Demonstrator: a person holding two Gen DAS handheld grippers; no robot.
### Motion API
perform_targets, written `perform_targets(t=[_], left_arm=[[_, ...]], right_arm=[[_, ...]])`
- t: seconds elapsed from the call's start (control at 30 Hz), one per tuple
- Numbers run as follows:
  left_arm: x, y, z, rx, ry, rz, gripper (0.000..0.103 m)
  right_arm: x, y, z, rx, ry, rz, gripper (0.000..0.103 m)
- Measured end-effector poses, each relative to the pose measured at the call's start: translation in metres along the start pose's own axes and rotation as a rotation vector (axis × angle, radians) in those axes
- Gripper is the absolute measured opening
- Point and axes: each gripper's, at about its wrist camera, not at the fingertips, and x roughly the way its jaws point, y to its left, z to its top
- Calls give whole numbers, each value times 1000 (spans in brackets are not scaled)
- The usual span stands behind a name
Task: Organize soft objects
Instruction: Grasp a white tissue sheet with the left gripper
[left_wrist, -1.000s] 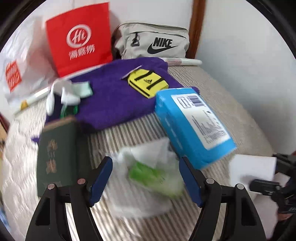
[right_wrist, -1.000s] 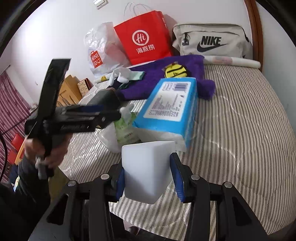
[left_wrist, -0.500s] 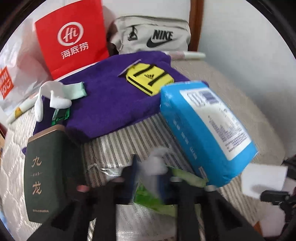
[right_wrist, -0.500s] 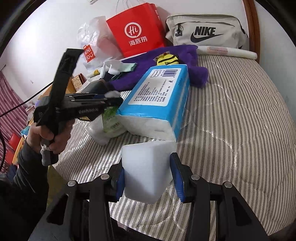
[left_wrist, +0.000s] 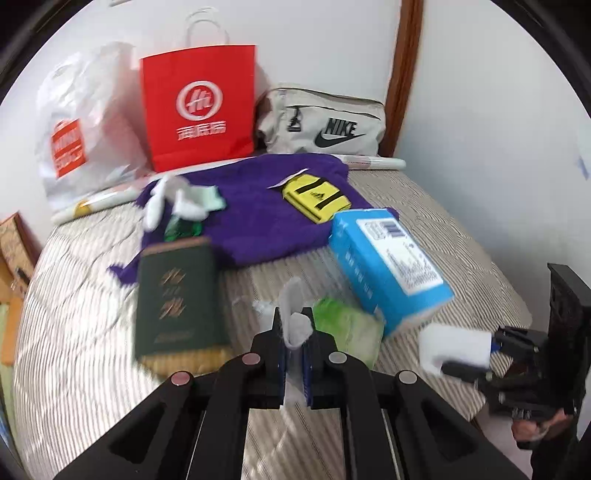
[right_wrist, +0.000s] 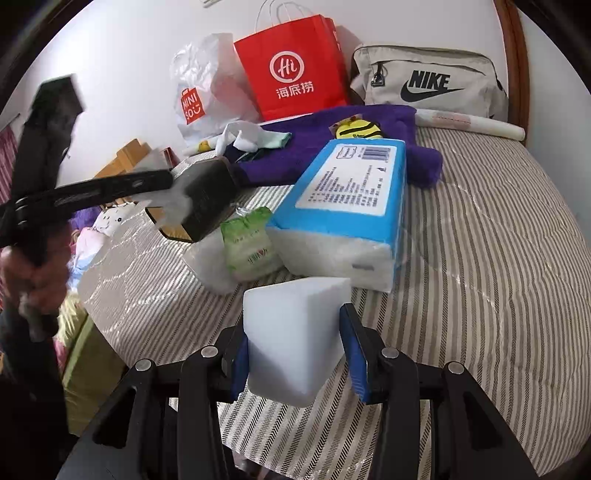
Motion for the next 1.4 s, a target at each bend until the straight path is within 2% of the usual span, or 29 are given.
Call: perform_targets(t=[0.17,0.37,0.47,0.53,0.63,0.7,0.8,0.93,1.0,1.2,1.27,1.33,1.4], left_arm=[[-10,22,-34,-48,17,27,7],[6,47,-70,-124,58,46,7],[3,50,-84,-138,35,34,8],[0,52,-90,-142,25,30,10],[-7,58,-102,-172,7,26,12],[-8,62,-108,-186,9,36,14],[-9,69,-114,-201,21,72,22],[3,77,-122,-220,76,97,23],[3,76,-121,-212,51,97,23],[15,74,-109,-215,63,91,24],[17,73,-106,-205,72,98,30],[19,70,-102,-193,72,110,50],[21,70,-101,-184,76,163,60]], right_arm=[[2,-4,-10,21,59,2,44],[3,2,-18,7,80,-41,44],[4,3,-20,7,82,-63,44],[8,1,-21,7,97,-108,43],[13,-5,-24,31,114,-122,34],[13,-8,-24,53,101,-121,31],[14,-10,-21,68,100,-116,30],[16,-5,-21,39,100,-132,30],[16,-3,-22,24,101,-141,30],[14,-5,-21,19,105,-132,30],[14,-4,-22,7,107,-136,30],[15,-3,-22,0,109,-139,30],[15,-3,-21,-3,114,-138,30]])
